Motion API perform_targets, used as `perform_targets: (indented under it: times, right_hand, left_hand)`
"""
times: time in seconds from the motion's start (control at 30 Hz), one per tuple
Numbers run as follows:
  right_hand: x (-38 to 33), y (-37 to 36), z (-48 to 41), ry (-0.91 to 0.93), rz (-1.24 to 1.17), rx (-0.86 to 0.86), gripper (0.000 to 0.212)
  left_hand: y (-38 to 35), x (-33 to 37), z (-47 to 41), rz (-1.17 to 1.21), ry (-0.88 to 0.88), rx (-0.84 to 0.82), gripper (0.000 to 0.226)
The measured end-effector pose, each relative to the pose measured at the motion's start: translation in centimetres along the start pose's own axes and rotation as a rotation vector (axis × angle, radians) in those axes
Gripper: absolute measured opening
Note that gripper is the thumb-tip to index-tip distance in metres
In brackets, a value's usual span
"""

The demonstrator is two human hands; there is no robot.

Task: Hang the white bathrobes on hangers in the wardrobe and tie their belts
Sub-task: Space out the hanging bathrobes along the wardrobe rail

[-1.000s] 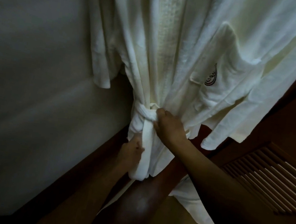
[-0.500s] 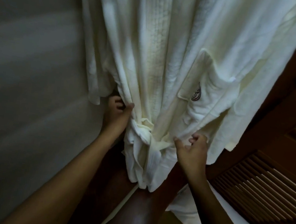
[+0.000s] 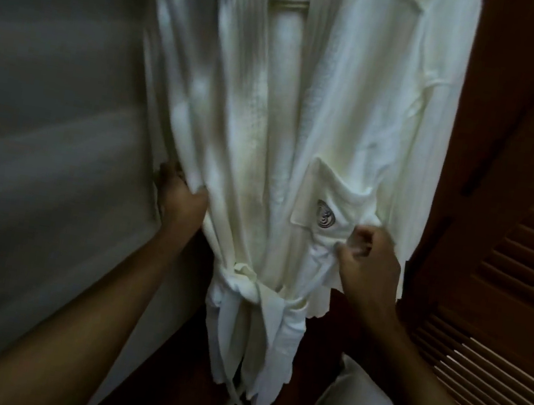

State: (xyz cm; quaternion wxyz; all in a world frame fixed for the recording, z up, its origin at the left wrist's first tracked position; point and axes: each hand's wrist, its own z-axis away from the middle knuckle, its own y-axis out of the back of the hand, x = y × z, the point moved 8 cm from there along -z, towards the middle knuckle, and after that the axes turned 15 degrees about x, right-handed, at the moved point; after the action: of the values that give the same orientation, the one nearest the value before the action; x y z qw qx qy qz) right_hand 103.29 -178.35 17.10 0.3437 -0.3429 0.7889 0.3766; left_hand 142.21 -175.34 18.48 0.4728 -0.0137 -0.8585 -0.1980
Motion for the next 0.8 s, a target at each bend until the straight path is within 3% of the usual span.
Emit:
perform_targets:
  times: [0.13, 0.27, 0.37, 0.53, 0.67, 0.8]
  right_hand:
    - [-8.5, 4.3, -3.3, 0.179, -0.193, 0.191, 0.044]
    - [-16.3, 6.5, -8.2, 0.457, -0.186, 0.255, 0.039]
    - [-21.0, 7.1, -11.9, 0.63, -0.094, 0.309, 0.035]
    - [-26.6, 7.0, -16.7, 0.799, 0.128, 0.373, 0.043]
    - [-27.5, 4.7, -19.4, 0.834, 0.254, 0.176, 0.047]
    - [-27.0, 3.5, -21.0, 0.907, 0.252, 0.126, 0.042]
  left_hand:
    - [1.9, 9.0, -2.6, 0.176, -0.138, 0.093, 0.045]
    - [4.2, 18.4, -4.6, 0.356, -0.322, 0.139, 0.017]
    - [2.6, 22.4, -4.3, 0.453, -0.284, -0.036, 0.007]
    - [-3.8, 24.4, -0.9, 0.464, -0.092, -0.425, 0.035]
    - [-6.9, 23.6, 3.2, 0.497, 0.003, -0.743, 0.042]
    - [-6.7, 19.3, 6.2, 0.445, 0.02, -0.853, 0.041]
